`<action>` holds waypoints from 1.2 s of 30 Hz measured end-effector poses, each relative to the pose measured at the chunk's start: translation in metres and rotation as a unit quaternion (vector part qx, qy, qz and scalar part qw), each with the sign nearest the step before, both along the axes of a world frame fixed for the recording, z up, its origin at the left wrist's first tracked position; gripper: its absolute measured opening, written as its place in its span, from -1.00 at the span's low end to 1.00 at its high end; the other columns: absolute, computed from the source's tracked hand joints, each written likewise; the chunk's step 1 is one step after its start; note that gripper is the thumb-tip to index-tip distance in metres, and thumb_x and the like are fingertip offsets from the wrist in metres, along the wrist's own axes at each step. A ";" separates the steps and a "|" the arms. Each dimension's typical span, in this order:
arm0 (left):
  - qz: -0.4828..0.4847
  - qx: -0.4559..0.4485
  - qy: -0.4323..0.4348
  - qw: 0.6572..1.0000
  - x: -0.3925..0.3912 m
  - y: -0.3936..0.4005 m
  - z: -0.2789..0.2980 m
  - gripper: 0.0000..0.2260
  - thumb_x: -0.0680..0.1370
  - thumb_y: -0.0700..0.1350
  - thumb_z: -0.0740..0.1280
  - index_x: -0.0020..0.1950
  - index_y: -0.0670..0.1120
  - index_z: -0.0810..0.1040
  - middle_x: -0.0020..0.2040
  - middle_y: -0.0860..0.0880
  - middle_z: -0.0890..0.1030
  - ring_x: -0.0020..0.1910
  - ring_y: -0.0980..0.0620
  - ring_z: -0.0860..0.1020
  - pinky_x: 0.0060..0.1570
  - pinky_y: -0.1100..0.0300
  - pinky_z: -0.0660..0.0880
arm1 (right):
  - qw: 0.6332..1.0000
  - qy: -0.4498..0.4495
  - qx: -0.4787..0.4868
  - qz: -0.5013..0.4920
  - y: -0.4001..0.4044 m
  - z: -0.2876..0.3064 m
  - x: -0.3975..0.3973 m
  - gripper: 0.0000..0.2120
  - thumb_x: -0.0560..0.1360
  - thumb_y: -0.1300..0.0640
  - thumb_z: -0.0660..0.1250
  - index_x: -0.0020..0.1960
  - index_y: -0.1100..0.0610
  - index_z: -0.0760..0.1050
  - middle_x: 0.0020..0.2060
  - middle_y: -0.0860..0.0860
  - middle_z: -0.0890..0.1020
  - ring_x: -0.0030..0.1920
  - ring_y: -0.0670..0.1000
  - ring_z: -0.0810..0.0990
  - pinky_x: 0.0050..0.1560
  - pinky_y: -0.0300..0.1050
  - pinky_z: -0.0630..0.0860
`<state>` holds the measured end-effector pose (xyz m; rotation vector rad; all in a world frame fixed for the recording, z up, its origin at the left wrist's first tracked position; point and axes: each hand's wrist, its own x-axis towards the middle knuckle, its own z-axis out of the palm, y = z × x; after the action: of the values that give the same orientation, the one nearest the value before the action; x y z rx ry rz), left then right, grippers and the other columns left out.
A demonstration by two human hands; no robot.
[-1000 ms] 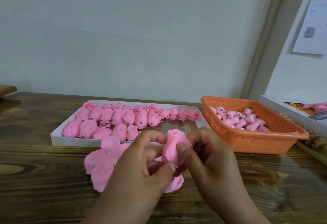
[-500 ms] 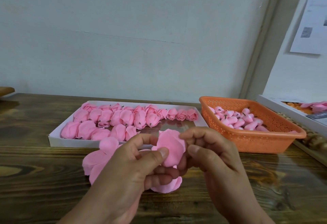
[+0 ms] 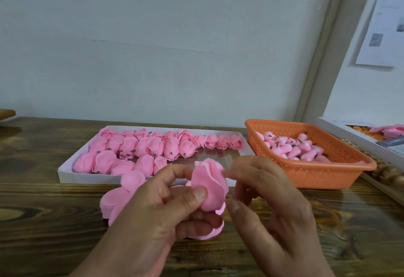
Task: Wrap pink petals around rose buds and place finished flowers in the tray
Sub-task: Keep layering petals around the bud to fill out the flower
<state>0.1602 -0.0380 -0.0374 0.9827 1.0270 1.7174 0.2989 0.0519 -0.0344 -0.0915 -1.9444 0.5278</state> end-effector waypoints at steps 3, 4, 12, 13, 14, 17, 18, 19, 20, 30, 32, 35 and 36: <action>-0.026 0.019 0.002 0.999 -0.001 -0.001 0.001 -0.61 0.13 -0.12 0.61 -0.10 -0.12 0.65 -0.28 -0.33 0.62 -0.40 -0.15 0.63 -0.41 0.11 0.59 | 0.999 -0.008 0.030 -0.010 -0.005 0.004 0.004 -0.73 0.37 0.14 0.32 0.07 0.13 0.55 -0.06 -0.05 0.55 -0.22 -0.10 0.54 -0.23 -0.28 0.46; -0.037 0.026 0.000 0.999 -0.001 -0.002 0.001 -0.55 0.07 -0.08 0.66 -0.10 -0.11 0.65 -0.29 -0.31 0.63 -0.40 -0.14 0.63 -0.41 0.12 0.58 | 0.999 -0.019 0.039 -0.009 -0.007 0.005 0.004 -0.72 0.36 0.14 0.34 0.07 0.12 0.57 -0.05 -0.06 0.56 -0.20 -0.13 0.54 -0.20 -0.31 0.46; -0.087 -0.003 -0.086 0.992 -0.002 -0.001 -0.002 -0.40 -0.10 -0.10 0.71 -0.11 -0.16 0.69 -0.32 -0.29 0.62 -0.47 -0.13 0.62 -0.51 0.17 0.56 | 0.981 0.003 -0.145 0.132 -0.005 0.008 0.000 -0.71 0.32 0.13 0.33 0.03 0.09 0.57 -0.23 0.01 0.59 -0.29 -0.04 0.52 -0.23 -0.24 0.43; -0.094 -0.008 -0.101 0.990 -0.003 -0.001 -0.002 -0.39 -0.12 -0.12 0.71 -0.11 -0.19 0.69 -0.33 -0.30 0.62 -0.48 -0.14 0.62 -0.52 0.17 0.56 | 0.970 0.014 -0.181 0.162 -0.006 0.007 -0.001 -0.65 0.30 0.14 0.32 0.08 0.07 0.56 -0.20 0.06 0.62 -0.29 -0.03 0.51 -0.22 -0.22 0.44; -0.102 -0.011 -0.114 0.988 -0.003 -0.002 -0.002 -0.38 -0.13 -0.15 0.71 -0.11 -0.21 0.69 -0.34 -0.30 0.61 -0.49 -0.13 0.61 -0.53 0.17 0.56 | 0.958 0.026 -0.212 0.191 -0.006 0.006 -0.002 -0.61 0.29 0.16 0.32 0.12 0.05 0.55 -0.17 0.12 0.64 -0.29 -0.01 0.51 -0.20 -0.18 0.45; -0.126 -0.013 -0.146 0.981 -0.006 -0.003 -0.002 -0.41 -0.11 -0.20 0.71 -0.12 -0.25 0.69 -0.35 -0.28 0.61 -0.51 -0.11 0.61 -0.56 0.18 0.55 | 0.932 0.048 -0.261 0.246 -0.005 0.004 -0.005 -0.59 0.27 0.19 0.31 0.11 0.05 0.55 -0.12 0.21 0.65 -0.29 0.04 0.51 -0.19 -0.13 0.47; -0.132 -0.015 -0.154 0.979 -0.006 -0.003 -0.002 -0.40 -0.11 -0.20 0.71 -0.11 -0.25 0.69 -0.34 -0.27 0.62 -0.51 -0.10 0.61 -0.56 0.18 0.56 | 0.927 0.054 -0.267 0.258 -0.004 0.004 -0.005 -0.60 0.27 0.20 0.31 0.10 0.05 0.55 -0.11 0.22 0.66 -0.29 0.04 0.53 -0.20 -0.13 0.48; -0.137 -0.017 -0.160 0.977 -0.006 -0.003 -0.003 -0.40 -0.11 -0.20 0.71 -0.11 -0.26 0.69 -0.33 -0.27 0.62 -0.51 -0.09 0.61 -0.55 0.17 0.56 | 0.923 0.059 -0.271 0.268 -0.004 0.004 -0.005 -0.61 0.26 0.21 0.30 0.08 0.05 0.56 -0.11 0.21 0.66 -0.29 0.04 0.55 -0.22 -0.14 0.49; -0.138 -0.020 -0.163 0.977 -0.006 -0.003 -0.003 -0.40 -0.12 -0.20 0.71 -0.12 -0.27 0.69 -0.33 -0.26 0.63 -0.51 -0.08 0.61 -0.55 0.18 0.57 | 0.920 0.063 -0.274 0.274 -0.004 0.004 -0.005 -0.62 0.26 0.22 0.30 0.07 0.06 0.56 -0.10 0.21 0.66 -0.29 0.04 0.56 -0.23 -0.14 0.50; -0.125 -0.017 -0.154 0.980 -0.007 0.001 -0.005 -0.45 -0.11 -0.17 0.71 -0.18 -0.26 0.69 -0.22 -0.30 0.67 -0.49 -0.06 0.62 -0.52 0.20 0.57 | 0.989 -0.006 -0.111 0.099 -0.006 0.016 0.000 -0.58 0.25 0.15 0.27 0.10 0.02 0.56 -0.20 -0.01 0.54 -0.30 -0.02 0.48 -0.20 -0.24 0.43; -0.126 -0.017 -0.157 0.979 -0.008 0.002 -0.005 -0.44 -0.11 -0.17 0.71 -0.17 -0.25 0.70 -0.20 -0.30 0.66 -0.50 -0.06 0.61 -0.51 0.19 0.58 | 0.996 -0.024 -0.059 0.068 -0.006 0.019 0.002 -0.68 0.27 0.17 0.26 0.00 0.03 0.57 -0.22 -0.06 0.51 -0.26 -0.02 0.47 -0.17 -0.28 0.40; -0.125 -0.012 -0.159 0.979 -0.006 0.002 -0.003 -0.46 -0.16 -0.19 0.71 -0.23 -0.25 0.69 -0.29 -0.28 0.65 -0.53 -0.06 0.60 -0.55 0.20 0.56 | 0.998 -0.048 0.005 0.045 -0.007 0.018 0.004 -0.82 0.28 0.35 0.33 -0.15 0.16 0.55 -0.22 -0.07 0.49 -0.23 -0.09 0.48 -0.22 -0.31 0.40; -0.117 -0.010 -0.161 0.980 -0.006 0.001 -0.002 -0.48 -0.19 -0.20 0.71 -0.28 -0.23 0.69 -0.33 -0.27 0.64 -0.54 -0.06 0.60 -0.57 0.20 0.55 | 0.997 -0.058 0.009 0.045 -0.007 0.017 0.003 -0.79 0.26 0.39 0.34 -0.16 0.17 0.56 -0.22 -0.07 0.49 -0.23 -0.12 0.49 -0.24 -0.33 0.41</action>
<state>0.1542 -0.0367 -0.0392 0.7489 0.6886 1.6006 0.3018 0.0444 -0.0169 -0.0225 -2.0738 0.5745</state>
